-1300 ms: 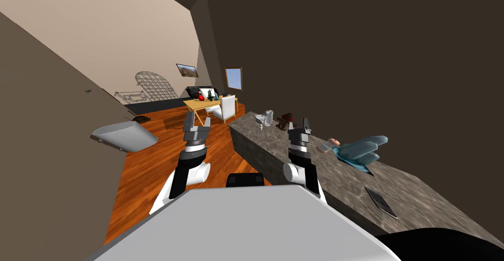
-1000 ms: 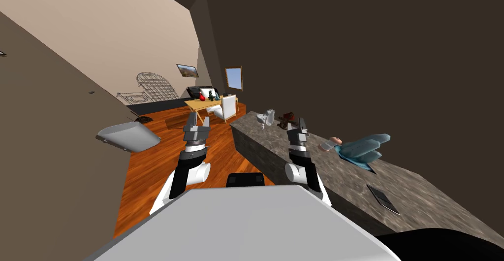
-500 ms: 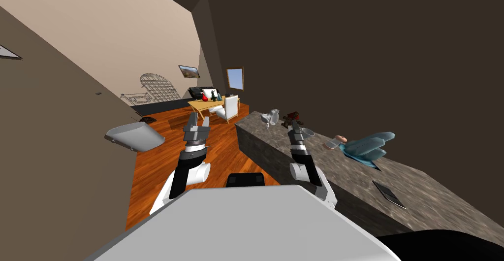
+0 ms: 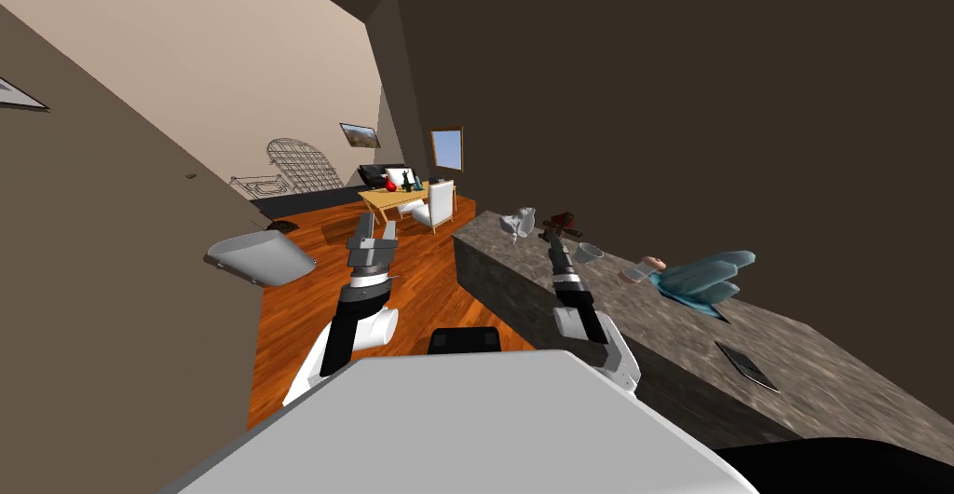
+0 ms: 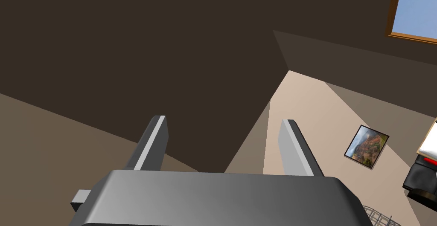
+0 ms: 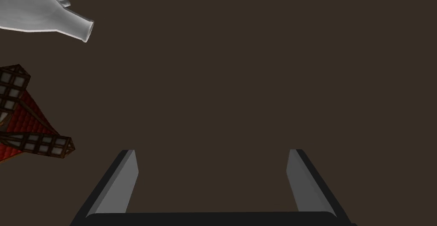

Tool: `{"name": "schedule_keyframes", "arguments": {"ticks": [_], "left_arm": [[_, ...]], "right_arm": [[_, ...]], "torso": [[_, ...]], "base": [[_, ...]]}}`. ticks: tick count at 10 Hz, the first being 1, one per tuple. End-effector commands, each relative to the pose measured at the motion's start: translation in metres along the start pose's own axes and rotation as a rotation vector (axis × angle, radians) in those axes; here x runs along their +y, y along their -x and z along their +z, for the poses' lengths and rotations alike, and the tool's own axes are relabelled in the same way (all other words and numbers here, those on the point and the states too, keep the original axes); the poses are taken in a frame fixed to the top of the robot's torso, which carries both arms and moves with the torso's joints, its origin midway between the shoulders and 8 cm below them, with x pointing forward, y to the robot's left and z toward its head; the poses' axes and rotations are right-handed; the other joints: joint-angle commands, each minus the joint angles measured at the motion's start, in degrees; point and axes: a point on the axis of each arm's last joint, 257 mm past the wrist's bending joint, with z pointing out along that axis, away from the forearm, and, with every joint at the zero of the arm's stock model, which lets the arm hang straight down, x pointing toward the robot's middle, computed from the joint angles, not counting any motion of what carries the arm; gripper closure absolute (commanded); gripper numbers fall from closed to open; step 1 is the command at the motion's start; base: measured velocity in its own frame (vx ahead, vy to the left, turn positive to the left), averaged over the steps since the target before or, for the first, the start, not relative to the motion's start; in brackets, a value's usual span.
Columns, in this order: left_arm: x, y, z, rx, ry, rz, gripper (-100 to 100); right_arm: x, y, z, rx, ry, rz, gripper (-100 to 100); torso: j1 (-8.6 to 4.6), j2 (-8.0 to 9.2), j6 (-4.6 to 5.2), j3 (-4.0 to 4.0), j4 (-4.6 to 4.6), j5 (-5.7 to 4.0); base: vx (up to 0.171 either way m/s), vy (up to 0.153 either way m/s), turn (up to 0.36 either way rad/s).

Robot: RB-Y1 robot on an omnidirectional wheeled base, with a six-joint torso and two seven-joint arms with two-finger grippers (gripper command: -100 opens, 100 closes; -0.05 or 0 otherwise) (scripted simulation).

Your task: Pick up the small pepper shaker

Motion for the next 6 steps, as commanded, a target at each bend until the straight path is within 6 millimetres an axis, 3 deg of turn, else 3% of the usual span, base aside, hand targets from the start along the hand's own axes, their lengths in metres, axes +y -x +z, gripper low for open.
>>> {"name": "schedule_keyframes", "arguments": {"ticks": [1,2,6], "left_arm": [[0.0,0.0,0.0,0.0,0.0,0.0,0],[0.0,0.0,0.0,0.0,0.0,0.0,0],[0.0,0.0,0.0,0.0,0.0,0.0,0]], "right_arm": [[-0.025,0.005,0.002,0.011,-0.048,-0.123,-100],[-0.029,0.004,0.001,0.014,-0.055,-0.125,-100],[-0.078,0.021,0.0,0.037,-0.155,-0.351,-100]], "torso": [[0.0,0.0,0.0,0.0,0.0,0.0],[0.23,0.0,0.0,0.0,0.0,0.05],[-0.03,-0.1,0.0,-0.06,-0.02,0.01]], "base": [[-0.011,0.211,-0.001],[-0.001,0.157,-0.014],[0.014,0.136,0.0]]}}
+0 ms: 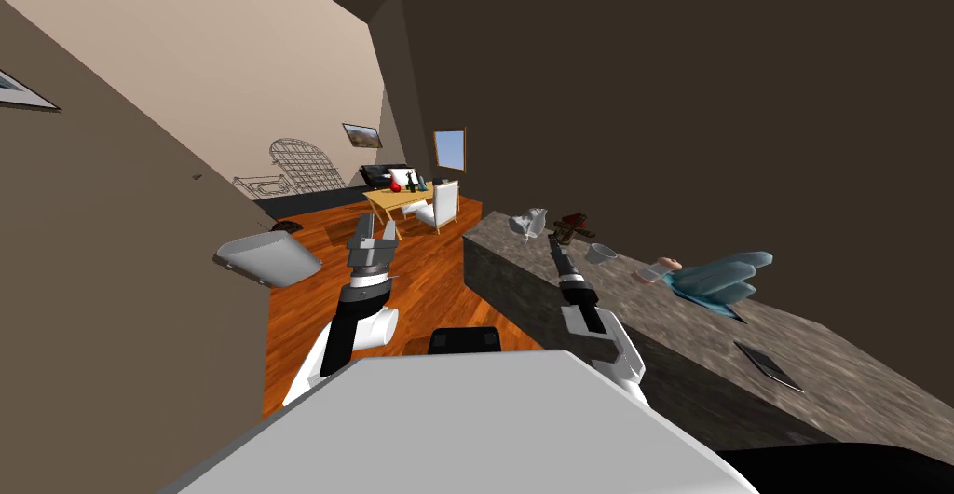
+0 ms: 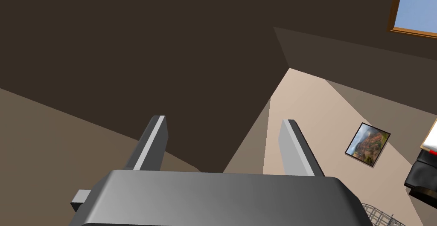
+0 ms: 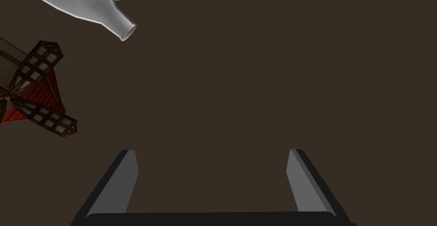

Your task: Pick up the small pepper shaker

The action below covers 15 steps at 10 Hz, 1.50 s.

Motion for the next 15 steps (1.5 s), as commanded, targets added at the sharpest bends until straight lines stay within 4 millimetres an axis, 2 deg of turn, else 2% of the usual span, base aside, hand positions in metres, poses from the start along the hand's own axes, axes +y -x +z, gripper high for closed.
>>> {"name": "schedule_keyframes", "arguments": {"ticks": [1,3,6,7,9,10,12,15], "left_arm": [[0.0,0.0,0.0,0.0,0.0,0.0,0],[0.0,0.0,0.0,0.0,0.0,0.0,0],[0.0,0.0,0.0,0.0,0.0,0.0,0],[0.0,0.0,0.0,0.0,0.0,0.0,0],[0.0,0.0,0.0,0.0,0.0,0.0,0],[0.0,0.0,0.0,0.0,0.0,0.0,0],[0.0,0.0,0.0,0.0,0.0,0.0,0],[0.0,0.0,0.0,0.0,0.0,0.0,0]], "right_arm": [[-0.026,0.002,0.003,0.011,-0.048,-0.113,-100],[-0.066,0.004,0.002,0.036,-0.126,-0.249,-100],[-0.115,0.011,0.0,0.072,-0.222,-0.429,-100],[-0.119,0.01,-0.002,0.077,-0.229,-0.428,-100],[-0.148,0.015,-0.005,0.104,-0.285,-0.529,-100],[-0.151,0.013,-0.006,0.108,-0.29,-0.528,-100],[-0.18,0.015,-0.011,0.142,-0.345,-0.612,-100],[-0.206,0.016,-0.017,0.178,-0.394,-0.68,-100]], "torso": [[0.0,0.0,0.0,0.0,0.0,0.0],[0.29,-0.11,-0.01,-0.06,-0.02,0.06],[0.18,-0.3,0.0,-0.17,-0.07,0.04],[0.19,-0.29,0.0,-0.16,-0.06,0.05],[-0.15,-0.28,-0.01,-0.16,-0.06,-0.02],[-0.13,-0.41,-0.01,-0.23,-0.08,-0.02],[-0.2,-0.26,0.0,-0.15,-0.06,-0.03],[-0.19,-0.48,-0.02,-0.28,-0.11,-0.02]], "base": [[0.011,0.167,-0.006],[0.039,0.211,-0.015],[0.08,0.174,-0.02],[0.066,0.114,-0.02],[0.09,0.09,-0.02],[0.075,0.091,-0.011],[0.087,0.089,-0.035],[0.123,0.083,-0.026]]}}
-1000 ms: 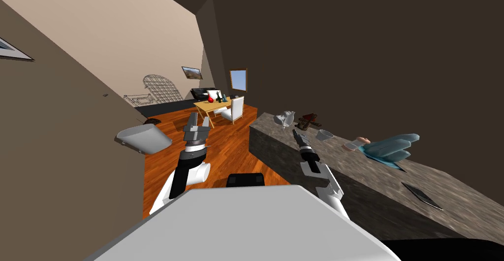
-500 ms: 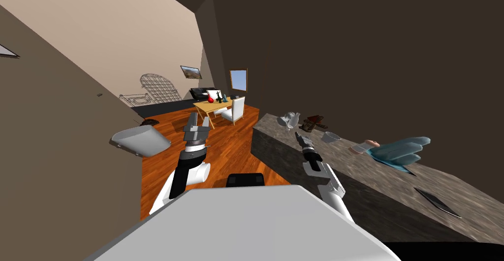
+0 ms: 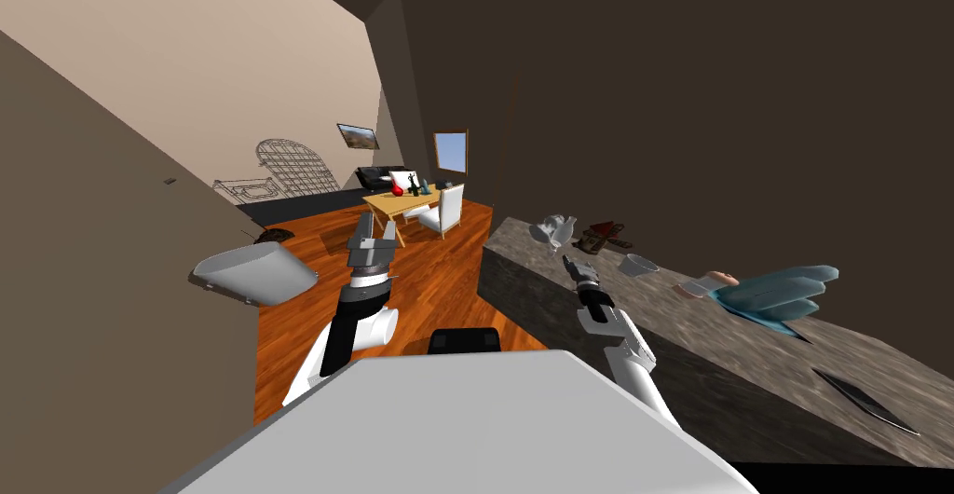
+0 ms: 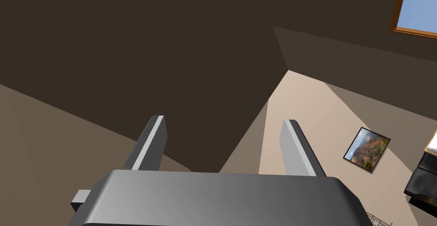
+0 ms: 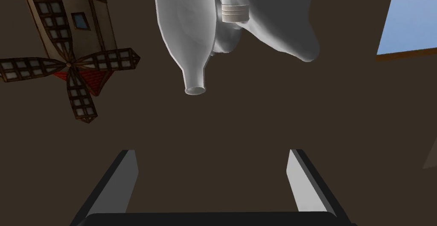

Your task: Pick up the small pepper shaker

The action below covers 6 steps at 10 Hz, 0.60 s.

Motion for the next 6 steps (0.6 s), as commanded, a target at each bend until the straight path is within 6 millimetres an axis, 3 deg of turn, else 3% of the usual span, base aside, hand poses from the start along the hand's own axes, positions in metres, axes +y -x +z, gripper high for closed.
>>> {"name": "schedule_keyframes", "arguments": {"ticks": [1,6], "left_arm": [[0.0,0.0,0.0,0.0,0.0,0.0,0],[0.0,0.0,0.0,0.0,0.0,0.0,0]], "right_arm": [[-0.014,-0.013,0.002,0.03,-0.029,-0.049,-100],[-0.037,-0.037,0.004,0.087,-0.074,-0.124,-100]], "torso": [[0.0,0.0,0.0,0.0,0.0,0.0],[-0.05,-0.03,-0.01,-0.03,-0.01,-0.01]], "base": [[0.138,0.073,-0.043],[0.113,0.042,-0.027]]}}
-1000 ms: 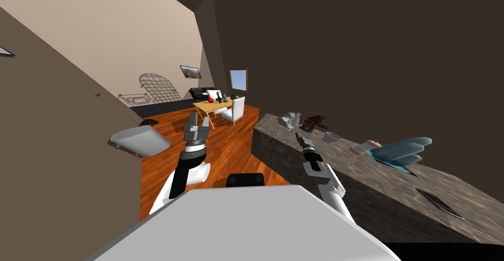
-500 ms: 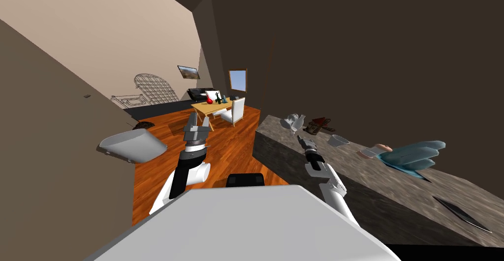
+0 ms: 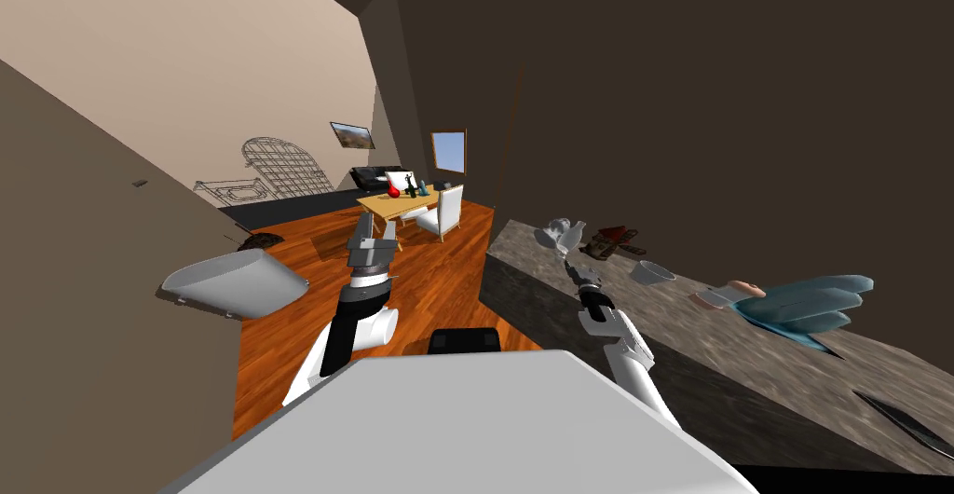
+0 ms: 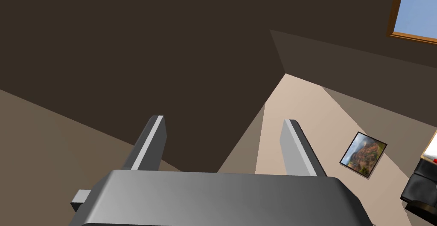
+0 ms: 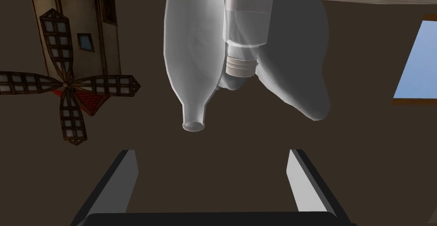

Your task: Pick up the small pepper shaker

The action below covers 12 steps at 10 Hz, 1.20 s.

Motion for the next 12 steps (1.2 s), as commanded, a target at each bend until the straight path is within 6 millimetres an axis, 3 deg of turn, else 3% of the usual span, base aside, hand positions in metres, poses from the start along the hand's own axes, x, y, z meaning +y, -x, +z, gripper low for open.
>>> {"name": "schedule_keyframes", "arguments": {"ticks": [1,6,8,9,10,11,12], "left_arm": [[0.0,0.0,0.0,0.0,0.0,0.0,0],[0.0,0.0,0.0,0.0,0.0,0.0,0],[0.0,0.0,0.0,0.0,0.0,0.0,0],[0.0,0.0,0.0,0.0,0.0,0.0,0],[0.0,0.0,0.0,0.0,0.0,0.0,0],[0.0,0.0,0.0,0.0,0.0,0.0,0],[0.0,0.0,0.0,0.0,0.0,0.0,0]], "right_arm": [[-0.01,-0.012,0.001,0.027,-0.018,-0.035,-100],[-0.047,-0.054,0.006,0.134,-0.082,-0.172,-100],[-0.047,-0.056,0.007,0.136,-0.084,-0.175,-100],[-0.048,-0.057,0.007,0.138,-0.085,-0.179,0],[-0.03,-0.053,0.022,0.122,-0.045,-0.178,-100],[-0.033,-0.06,0.02,0.138,-0.05,-0.177,-100],[-0.014,-0.05,0.034,0.111,-0.01,-0.182,-100]], "torso": [[0.0,0.0,0.0,0.0,0.0,0.0],[0.03,-0.4,-0.01,-0.24,-0.09,0.01],[0.03,-0.2,0.0,-0.12,-0.05,0.01],[-0.05,0.09,0.0,0.03,0.0,0.0],[-0.13,0.29,0.01,0.15,0.05,-0.02],[-0.12,0.31,0.04,0.17,0.06,-0.02],[-0.11,0.33,0.01,0.18,0.06,-0.02]], "base": [[0.135,0.05,-0.052],[0.216,0.059,-0.055],[0.103,0.044,-0.021],[0.013,0.005,0.002],[0.025,0.016,-0.205],[0.025,0.023,-0.105],[0.029,0.033,-0.189]]}}
